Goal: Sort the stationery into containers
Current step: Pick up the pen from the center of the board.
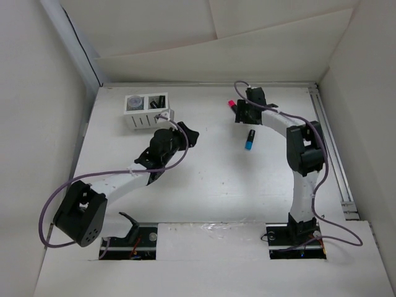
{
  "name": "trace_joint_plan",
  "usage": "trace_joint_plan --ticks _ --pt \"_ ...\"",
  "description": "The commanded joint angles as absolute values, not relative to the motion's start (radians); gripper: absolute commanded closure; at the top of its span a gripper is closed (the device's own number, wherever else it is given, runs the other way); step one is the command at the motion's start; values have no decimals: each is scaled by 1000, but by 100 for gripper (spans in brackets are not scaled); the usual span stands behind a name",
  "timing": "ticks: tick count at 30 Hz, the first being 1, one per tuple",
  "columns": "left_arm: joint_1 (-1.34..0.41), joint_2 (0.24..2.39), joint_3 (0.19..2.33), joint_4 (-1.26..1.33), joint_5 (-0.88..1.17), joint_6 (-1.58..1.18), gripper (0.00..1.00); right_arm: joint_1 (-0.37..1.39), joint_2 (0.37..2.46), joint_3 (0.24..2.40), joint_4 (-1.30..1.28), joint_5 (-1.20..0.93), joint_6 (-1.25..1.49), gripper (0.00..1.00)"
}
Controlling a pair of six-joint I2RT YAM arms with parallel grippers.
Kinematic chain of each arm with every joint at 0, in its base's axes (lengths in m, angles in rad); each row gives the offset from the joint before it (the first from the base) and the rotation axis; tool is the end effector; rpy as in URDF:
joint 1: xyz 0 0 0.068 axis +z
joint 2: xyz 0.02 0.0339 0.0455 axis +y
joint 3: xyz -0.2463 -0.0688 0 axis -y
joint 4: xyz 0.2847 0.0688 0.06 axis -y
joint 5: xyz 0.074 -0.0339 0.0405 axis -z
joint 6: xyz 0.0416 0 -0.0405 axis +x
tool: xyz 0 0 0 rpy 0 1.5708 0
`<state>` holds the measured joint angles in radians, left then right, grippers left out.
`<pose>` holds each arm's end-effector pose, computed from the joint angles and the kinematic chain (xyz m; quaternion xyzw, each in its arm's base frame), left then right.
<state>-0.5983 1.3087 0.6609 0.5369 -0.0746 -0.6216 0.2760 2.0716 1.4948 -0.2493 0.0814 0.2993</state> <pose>0.2779 -0.1857 0.2147 -0.0335 0.7444 -0.3589 0.5621 0.4703 0.1297 0.1397 0.0256 0.9305 0.0668 0.3593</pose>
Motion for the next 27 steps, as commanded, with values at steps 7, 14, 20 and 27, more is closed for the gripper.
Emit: trace_joint_plan --ticks 7,14,20,27 --pt "-598 1246 623 656 9 -644 60 264 2241 1822 -429 86 261 31" --pt "-598 1236 623 657 9 -624 60 264 2331 1963 -514 60 242 31" --pt "-598 1236 623 675 9 -624 60 264 2391 2075 -590 60 233 33" --pt "-598 1200 604 686 9 -624 60 294 2421 2120 -611 94 221 33"
